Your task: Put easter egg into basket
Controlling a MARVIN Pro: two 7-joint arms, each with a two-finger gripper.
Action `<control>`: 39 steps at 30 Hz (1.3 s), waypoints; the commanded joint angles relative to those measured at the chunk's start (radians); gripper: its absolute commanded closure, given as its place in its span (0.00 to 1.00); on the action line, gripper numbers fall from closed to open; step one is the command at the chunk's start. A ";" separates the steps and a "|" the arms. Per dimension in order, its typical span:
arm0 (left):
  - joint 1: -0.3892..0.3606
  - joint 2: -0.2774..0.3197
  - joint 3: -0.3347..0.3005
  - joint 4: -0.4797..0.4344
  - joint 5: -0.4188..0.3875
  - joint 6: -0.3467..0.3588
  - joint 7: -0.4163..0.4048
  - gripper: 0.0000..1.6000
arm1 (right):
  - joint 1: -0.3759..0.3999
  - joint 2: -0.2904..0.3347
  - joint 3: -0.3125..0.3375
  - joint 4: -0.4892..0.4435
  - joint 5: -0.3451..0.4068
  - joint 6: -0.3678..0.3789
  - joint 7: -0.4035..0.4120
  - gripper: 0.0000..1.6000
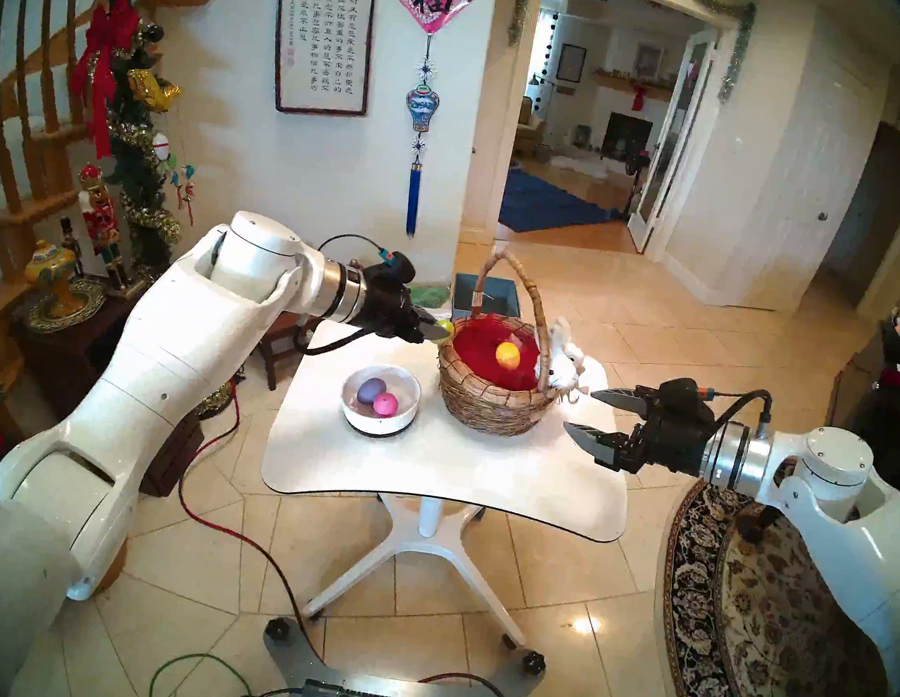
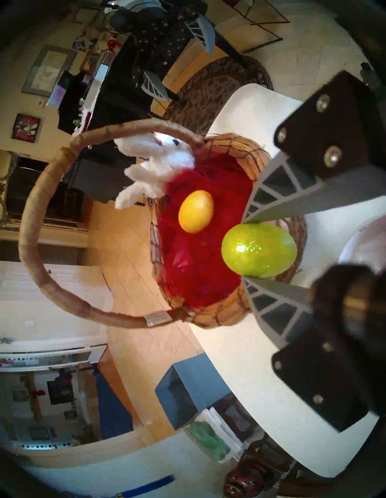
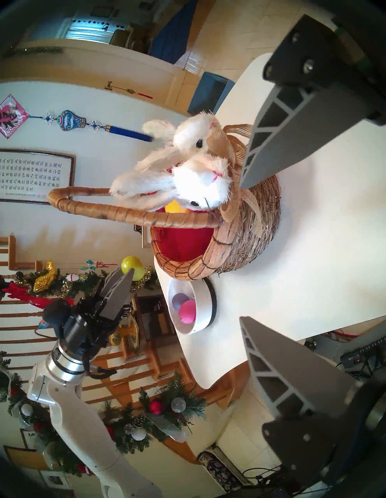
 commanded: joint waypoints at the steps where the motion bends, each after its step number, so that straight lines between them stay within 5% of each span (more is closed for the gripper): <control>1: -0.092 -0.070 0.030 0.035 0.010 0.001 0.010 0.56 | 0.003 0.002 0.008 -0.001 0.001 -0.002 -0.001 0.00; 16: -0.198 -0.169 0.066 0.224 0.009 -0.027 0.022 0.54 | 0.003 0.002 0.008 -0.001 0.001 -0.002 -0.001 0.00; 31: -0.201 -0.173 0.113 0.306 0.018 -0.073 -0.018 0.51 | 0.002 0.002 0.010 -0.002 0.001 -0.002 -0.002 0.00; 35: -0.204 -0.173 0.114 0.320 0.017 -0.079 -0.013 0.31 | 0.002 0.002 0.010 -0.002 0.001 -0.002 -0.002 0.00; 37: -0.206 -0.170 0.111 0.321 0.015 -0.081 -0.014 0.12 | 0.002 0.002 0.009 -0.002 0.001 -0.002 -0.002 0.00; 39: -0.206 -0.168 0.110 0.320 0.014 -0.082 -0.015 0.08 | 0.002 0.002 0.009 -0.002 0.001 -0.002 -0.002 0.00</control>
